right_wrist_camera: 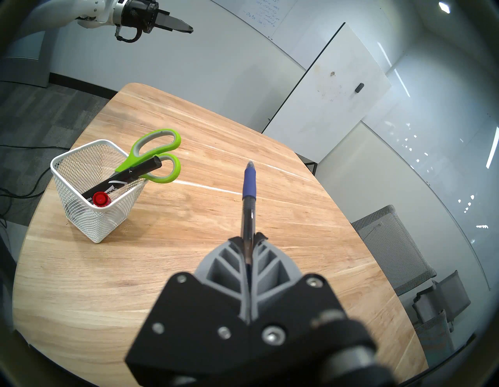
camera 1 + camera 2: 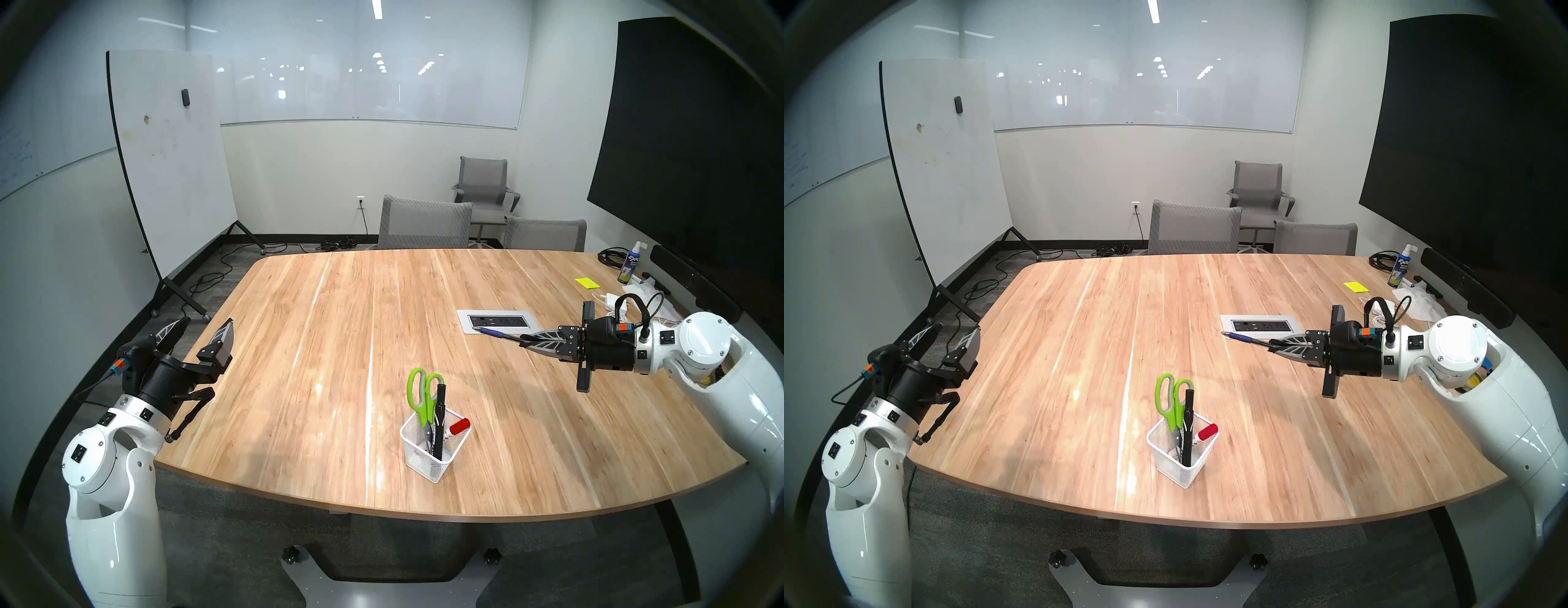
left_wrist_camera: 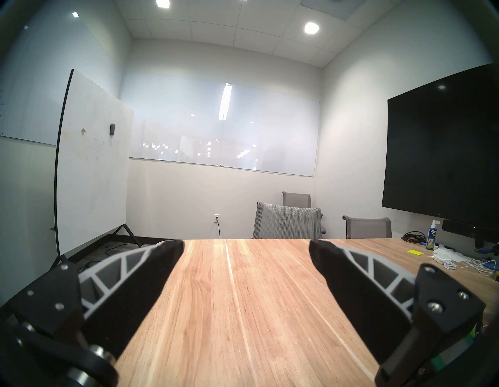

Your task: Place the pen, the marker, and the scissors into the pen holder

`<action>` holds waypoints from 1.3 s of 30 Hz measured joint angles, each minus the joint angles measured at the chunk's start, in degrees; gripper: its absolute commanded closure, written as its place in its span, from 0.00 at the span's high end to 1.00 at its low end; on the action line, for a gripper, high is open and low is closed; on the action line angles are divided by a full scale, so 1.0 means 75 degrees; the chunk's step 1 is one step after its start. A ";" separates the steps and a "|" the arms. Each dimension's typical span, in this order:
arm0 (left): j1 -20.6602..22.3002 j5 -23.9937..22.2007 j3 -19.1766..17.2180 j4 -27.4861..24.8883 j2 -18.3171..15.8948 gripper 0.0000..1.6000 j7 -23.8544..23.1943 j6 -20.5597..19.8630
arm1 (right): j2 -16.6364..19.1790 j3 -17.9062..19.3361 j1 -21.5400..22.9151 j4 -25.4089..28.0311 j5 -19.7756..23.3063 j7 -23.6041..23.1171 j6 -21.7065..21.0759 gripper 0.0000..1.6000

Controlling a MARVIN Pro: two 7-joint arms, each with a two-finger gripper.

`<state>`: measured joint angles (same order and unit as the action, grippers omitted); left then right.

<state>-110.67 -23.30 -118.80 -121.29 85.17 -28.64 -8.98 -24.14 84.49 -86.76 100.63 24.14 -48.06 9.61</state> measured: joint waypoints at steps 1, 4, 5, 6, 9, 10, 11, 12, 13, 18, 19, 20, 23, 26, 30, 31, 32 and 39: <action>0.0000 0.0000 0.0000 0.0000 0.0000 1.00 0.0000 0.0000 | 0.0000 0.0000 0.0000 0.0000 0.0000 0.0000 0.0000 0.00; 0.0000 0.0000 0.0000 0.0000 0.0000 1.00 0.0000 0.0000 | 0.0000 0.0000 0.0000 0.0000 0.0000 0.0000 0.0000 0.00; 0.0000 0.0000 0.0000 0.0000 0.0000 1.00 0.0000 0.0000 | 0.0000 0.0000 0.0000 0.0000 0.0000 0.0000 0.0000 0.00; 0.0000 0.0000 0.0000 0.0000 0.0000 1.00 0.0000 0.0000 | 0.0000 0.0000 0.0000 0.0000 0.0000 0.0000 0.0000 0.00; 0.0000 0.0000 0.0000 0.0000 0.0000 1.00 0.0000 0.0000 | 0.0000 0.0000 0.0000 0.0000 0.0000 0.0000 0.0000 0.00; 0.0000 0.0000 0.0000 0.0000 0.0000 1.00 0.0000 0.0000 | 0.0000 0.0000 0.0000 0.0000 0.0000 0.0000 0.0000 0.00; 0.0000 0.0000 0.0000 0.0000 0.0000 1.00 0.0000 0.0000 | 0.0000 0.0000 0.0000 0.0000 0.0000 0.0000 0.0000 0.00; 0.0000 0.0000 0.0000 0.0000 0.0000 1.00 0.0000 0.0000 | 0.0000 0.0000 0.0000 0.0000 0.0000 0.0000 0.0000 0.00; 0.0000 0.0000 0.0000 0.0000 0.0000 1.00 0.0000 0.0000 | 0.0000 0.0000 0.0000 0.0000 0.0000 0.0000 0.0000 0.00; 0.0000 0.0000 0.0000 0.0000 0.0000 1.00 0.0000 0.0000 | 0.0000 0.0000 0.0000 0.0000 0.0000 0.0000 0.0000 0.00; 0.0000 0.0000 0.0000 0.0000 0.0000 1.00 0.0000 0.0000 | 0.0000 0.0000 0.0000 0.0000 0.0000 0.0000 0.0000 0.00; 0.0000 0.0000 0.0000 0.0000 0.0000 1.00 0.0000 0.0000 | 0.0000 0.0000 0.0000 0.0000 0.0000 0.0000 0.0000 0.00; 0.0000 0.0000 0.0000 0.0000 0.0000 1.00 0.0000 0.0000 | 0.0000 0.0000 0.0000 0.0000 0.0000 0.0000 0.0000 0.00; 0.0000 0.0000 0.0000 0.0000 0.0000 1.00 0.0000 0.0000 | 0.0000 0.0000 0.0000 0.0000 0.0000 0.0000 0.0000 0.00; 0.0000 0.0000 0.0000 0.0000 0.0000 1.00 0.0000 0.0000 | 0.0000 0.0000 0.0000 0.0000 0.0000 0.0000 0.0000 0.00; 0.0000 0.0000 0.0000 0.0000 0.0000 1.00 0.0000 0.0000 | 0.0000 0.0000 0.0000 0.0000 0.0000 0.0000 0.0000 0.00; 0.0000 0.0000 0.0000 0.0000 0.0000 1.00 0.0000 0.0000 | 0.0000 0.0000 0.0000 0.0000 0.0000 0.0000 0.0000 0.00; 0.0000 0.0000 0.0000 0.0000 0.0000 1.00 0.0000 0.0000 | 0.0000 0.0000 0.0000 0.0000 0.0000 0.0000 0.0000 0.00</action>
<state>-110.67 -23.30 -118.80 -121.29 85.17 -28.64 -8.98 -24.14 84.49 -86.76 100.63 24.14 -48.06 9.61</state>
